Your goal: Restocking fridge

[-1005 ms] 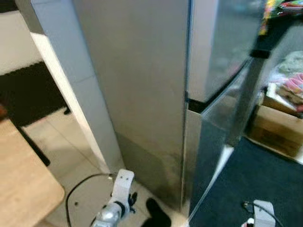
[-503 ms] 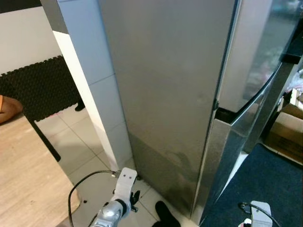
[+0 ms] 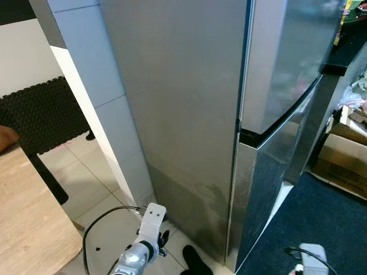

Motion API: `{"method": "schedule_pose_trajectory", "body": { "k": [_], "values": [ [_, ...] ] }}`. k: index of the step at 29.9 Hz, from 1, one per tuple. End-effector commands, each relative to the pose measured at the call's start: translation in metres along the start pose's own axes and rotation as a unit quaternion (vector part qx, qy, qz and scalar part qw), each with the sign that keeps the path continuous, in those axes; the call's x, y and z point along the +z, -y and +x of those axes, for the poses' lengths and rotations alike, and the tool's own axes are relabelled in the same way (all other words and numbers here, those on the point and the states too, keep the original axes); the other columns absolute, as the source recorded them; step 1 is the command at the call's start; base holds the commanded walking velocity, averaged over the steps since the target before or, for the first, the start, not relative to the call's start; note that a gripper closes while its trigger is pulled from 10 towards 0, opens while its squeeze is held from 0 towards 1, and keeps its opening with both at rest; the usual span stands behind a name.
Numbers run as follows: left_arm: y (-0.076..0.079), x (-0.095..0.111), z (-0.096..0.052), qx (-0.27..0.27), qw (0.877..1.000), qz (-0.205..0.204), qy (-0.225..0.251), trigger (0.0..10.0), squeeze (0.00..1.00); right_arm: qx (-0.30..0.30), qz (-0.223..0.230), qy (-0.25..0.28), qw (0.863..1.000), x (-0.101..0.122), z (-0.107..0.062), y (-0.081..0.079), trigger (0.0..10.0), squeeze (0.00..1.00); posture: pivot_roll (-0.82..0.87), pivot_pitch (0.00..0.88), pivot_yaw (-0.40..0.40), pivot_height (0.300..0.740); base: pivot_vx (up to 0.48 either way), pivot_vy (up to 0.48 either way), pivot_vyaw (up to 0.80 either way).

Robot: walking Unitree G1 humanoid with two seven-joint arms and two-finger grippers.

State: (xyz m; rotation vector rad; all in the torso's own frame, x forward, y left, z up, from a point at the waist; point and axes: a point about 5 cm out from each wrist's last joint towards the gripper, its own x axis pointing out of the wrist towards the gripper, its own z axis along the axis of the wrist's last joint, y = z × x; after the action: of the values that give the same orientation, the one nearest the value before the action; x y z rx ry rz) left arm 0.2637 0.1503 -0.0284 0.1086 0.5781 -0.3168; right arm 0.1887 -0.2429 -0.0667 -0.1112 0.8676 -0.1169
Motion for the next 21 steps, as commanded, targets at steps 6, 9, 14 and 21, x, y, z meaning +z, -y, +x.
{"method": "schedule_pose_trajectory", "body": {
  "k": [6,9,14,21],
  "values": [
    [-0.013,-0.012,-0.007,0.040,0.999,-0.019,-0.013,10.0,0.00,0.031,-0.021,0.035,0.999,0.027,0.006,-0.015,10.0,0.00,-0.08,0.000,-0.011,0.740,0.000,0.000,0.00],
    [-0.014,-0.016,-0.010,0.041,0.999,-0.021,-0.012,10.0,0.00,0.035,-0.022,0.035,0.999,0.030,0.007,-0.020,10.0,0.00,-0.07,0.000,-0.019,0.740,0.000,0.000,0.00],
    [-0.014,-0.018,-0.011,0.039,0.999,-0.019,-0.015,10.0,0.00,0.028,-0.003,0.023,0.999,0.018,0.006,-0.022,10.0,0.00,-0.08,0.002,0.008,0.740,0.000,0.000,0.00],
    [-0.007,-0.009,-0.004,0.024,0.999,-0.032,-0.010,10.0,0.00,0.002,0.015,-0.004,1.000,-0.011,-0.002,-0.009,10.0,0.00,-0.12,0.014,0.050,0.740,0.000,-0.206,0.00]
  ]
}}
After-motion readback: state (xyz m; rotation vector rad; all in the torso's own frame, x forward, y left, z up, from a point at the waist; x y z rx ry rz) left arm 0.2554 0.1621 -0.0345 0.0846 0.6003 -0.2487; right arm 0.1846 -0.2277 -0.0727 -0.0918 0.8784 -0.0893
